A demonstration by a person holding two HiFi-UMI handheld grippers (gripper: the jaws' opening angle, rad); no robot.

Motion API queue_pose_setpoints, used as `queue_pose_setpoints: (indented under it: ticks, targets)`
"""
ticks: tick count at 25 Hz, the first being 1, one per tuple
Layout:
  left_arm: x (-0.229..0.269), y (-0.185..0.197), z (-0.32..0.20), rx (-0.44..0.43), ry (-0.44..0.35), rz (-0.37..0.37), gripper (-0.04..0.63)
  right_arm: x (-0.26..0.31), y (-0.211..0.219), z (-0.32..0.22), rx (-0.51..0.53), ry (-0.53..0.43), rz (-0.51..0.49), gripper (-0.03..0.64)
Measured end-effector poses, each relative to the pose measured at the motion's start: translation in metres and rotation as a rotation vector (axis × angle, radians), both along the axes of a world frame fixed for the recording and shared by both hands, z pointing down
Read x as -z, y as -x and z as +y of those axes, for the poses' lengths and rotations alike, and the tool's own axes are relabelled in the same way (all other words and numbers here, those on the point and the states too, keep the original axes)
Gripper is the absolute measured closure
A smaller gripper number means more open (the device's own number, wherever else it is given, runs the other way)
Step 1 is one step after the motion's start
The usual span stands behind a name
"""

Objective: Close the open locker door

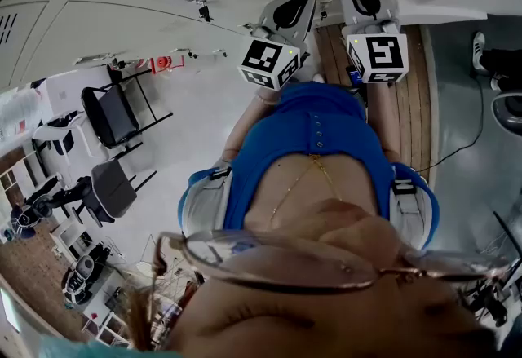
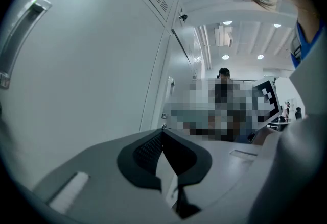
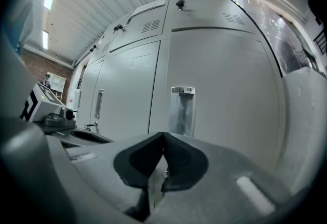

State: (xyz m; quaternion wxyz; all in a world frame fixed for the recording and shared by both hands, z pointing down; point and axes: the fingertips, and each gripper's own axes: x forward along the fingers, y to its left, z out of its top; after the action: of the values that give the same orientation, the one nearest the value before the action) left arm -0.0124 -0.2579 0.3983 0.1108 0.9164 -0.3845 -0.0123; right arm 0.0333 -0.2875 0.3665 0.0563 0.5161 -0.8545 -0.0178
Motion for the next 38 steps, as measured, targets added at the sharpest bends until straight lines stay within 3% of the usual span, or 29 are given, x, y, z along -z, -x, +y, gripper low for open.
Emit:
queue_pose_setpoints:
  ticks: [38]
  targets:
    - [0.004, -0.014, 0.048, 0.117, -0.045, -0.058, 0.607, -0.024, 0.006, 0.068, 0.122, 0.036, -0.008, 0.614]
